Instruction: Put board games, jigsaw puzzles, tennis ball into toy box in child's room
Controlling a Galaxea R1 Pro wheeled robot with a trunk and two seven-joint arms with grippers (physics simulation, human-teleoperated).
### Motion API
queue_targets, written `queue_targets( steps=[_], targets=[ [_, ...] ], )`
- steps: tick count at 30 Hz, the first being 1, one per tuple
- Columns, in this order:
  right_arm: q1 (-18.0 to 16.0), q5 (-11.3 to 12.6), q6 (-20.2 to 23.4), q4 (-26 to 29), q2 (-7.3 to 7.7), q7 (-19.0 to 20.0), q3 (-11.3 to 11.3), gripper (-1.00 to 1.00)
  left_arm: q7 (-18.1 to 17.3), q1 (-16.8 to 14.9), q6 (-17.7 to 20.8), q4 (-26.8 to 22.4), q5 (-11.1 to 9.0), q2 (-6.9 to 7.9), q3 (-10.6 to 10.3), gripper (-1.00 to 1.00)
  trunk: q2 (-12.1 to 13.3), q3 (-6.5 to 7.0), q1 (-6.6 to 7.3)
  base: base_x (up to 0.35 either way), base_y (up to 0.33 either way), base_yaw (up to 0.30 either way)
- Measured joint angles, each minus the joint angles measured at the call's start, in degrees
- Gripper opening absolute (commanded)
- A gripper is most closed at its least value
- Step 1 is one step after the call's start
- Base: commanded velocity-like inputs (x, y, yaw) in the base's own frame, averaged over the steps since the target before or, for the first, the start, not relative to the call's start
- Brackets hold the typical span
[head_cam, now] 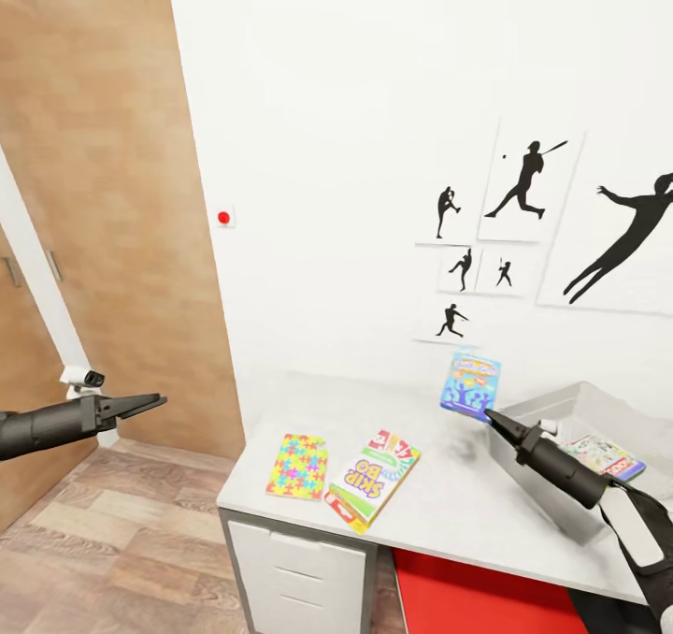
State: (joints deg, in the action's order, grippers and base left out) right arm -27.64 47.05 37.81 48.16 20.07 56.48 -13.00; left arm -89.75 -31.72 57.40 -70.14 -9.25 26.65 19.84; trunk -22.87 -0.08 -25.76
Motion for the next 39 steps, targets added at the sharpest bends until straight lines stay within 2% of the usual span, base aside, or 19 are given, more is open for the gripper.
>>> queue_targets(
  steps=[3, 8, 10, 12, 14, 15, 16, 19, 22, 26, 28, 30, 34, 39],
  targets=[
    [-0.55, -1.17, 3.16, 0.37, 0.39, -6.77, 0.75, -1.00, 0.00, 0.00, -0.10, 0.00, 0.02, -0.11, 0.01, 1.00, 0.00, 0.00, 0.00, 0.001, -0.012, 0.000],
    [-6.09, -1.14, 15.34, 4.15, 0.78, -15.40, 1.23, -1.00, 0.00, 0.00, -1.14, 0.00, 0.04, -0.17, 0.04, 1.00, 0.00, 0.02, 0.00, 0.000, -0.003, 0.000],
    [-7.96, -1.74, 18.06, 5.88, 1.11, -18.05, 1.32, -1.00, 0.00, 0.01, -1.27, 0.00, 0.05, -0.14, 0.03, 1.00, 0.01, 0.01, 0.00, 0.000, -0.021, 0.000],
    [-10.75, -0.93, 20.94, 7.62, 2.62, -21.28, 1.37, -1.00, 0.00, 0.01, -1.35, 0.00, 0.03, -0.17, 0.04, 1.00, 0.00, 0.02, 0.00, 0.000, -0.100, 0.000],
    [-12.53, -1.04, 21.84, 8.28, 5.14, -22.93, 1.50, -1.00, 0.00, 0.02, -1.38, 0.01, -0.01, -0.22, 0.08, 1.00, 0.00, 0.02, 0.00, 0.000, -0.197, 0.000],
    [-13.01, -1.07, 21.82, 8.35, 6.61, -23.33, 1.52, -1.00, 0.00, 0.03, -1.38, 0.01, -0.03, -0.24, 0.08, 1.00, 0.00, 0.02, 0.00, 0.000, -0.235, 0.000],
    [-13.16, -1.15, 21.85, 8.34, 7.39, -23.47, 1.55, -1.00, 0.00, 0.02, -1.39, 0.01, -0.01, -0.23, 0.09, 1.00, -0.01, 0.01, 0.00, 0.000, -0.259, 0.000],
    [-13.67, -1.23, 21.78, 8.11, 11.84, -23.83, 1.56, -1.00, 0.01, 0.03, -1.39, 0.01, -0.05, -0.21, 0.11, 1.00, 0.00, 0.01, 0.00, 0.000, -0.263, 0.000],
    [-13.76, -1.29, 21.77, 7.63, 14.89, -23.89, 1.84, -1.00, 0.00, 0.01, -1.40, -0.01, -0.04, -0.27, 0.11, 1.00, 0.01, 0.01, 0.01, 0.000, -0.117, 0.000],
    [-13.81, -1.47, 21.77, 5.32, 16.96, -23.91, 3.84, -1.00, 0.00, 0.01, -1.40, 0.00, -0.03, -0.28, 0.09, 1.00, 0.01, 0.00, 0.00, 0.000, -0.033, 0.000],
    [-13.81, -1.37, 21.80, 4.14, 18.04, -23.94, 5.56, -1.00, 0.00, 0.00, -1.40, 0.00, -0.03, -0.27, 0.09, 1.00, 0.00, 0.00, 0.00, 0.000, -0.009, 0.000],
    [-13.81, -1.06, 21.90, 3.59, 18.63, -23.92, 7.68, -1.00, 0.00, 0.00, -1.41, 0.00, -0.03, -0.24, 0.06, 1.00, 0.00, 0.00, 0.00, 0.000, -0.004, 0.000],
    [-13.82, -1.11, 21.89, 3.27, 19.79, -23.86, 9.59, -1.00, 0.00, 0.01, -1.40, 0.00, -0.03, -0.21, 0.04, 1.00, 0.00, 0.01, 0.00, 0.000, -0.001, 0.000],
    [-13.82, -1.07, 21.91, 2.06, 23.17, -23.79, 12.05, -1.00, 0.00, 0.02, -1.40, -0.01, -0.04, -0.20, 0.04, 1.00, 0.00, 0.01, 0.00, 0.000, -0.108, 0.000]
  ],
)
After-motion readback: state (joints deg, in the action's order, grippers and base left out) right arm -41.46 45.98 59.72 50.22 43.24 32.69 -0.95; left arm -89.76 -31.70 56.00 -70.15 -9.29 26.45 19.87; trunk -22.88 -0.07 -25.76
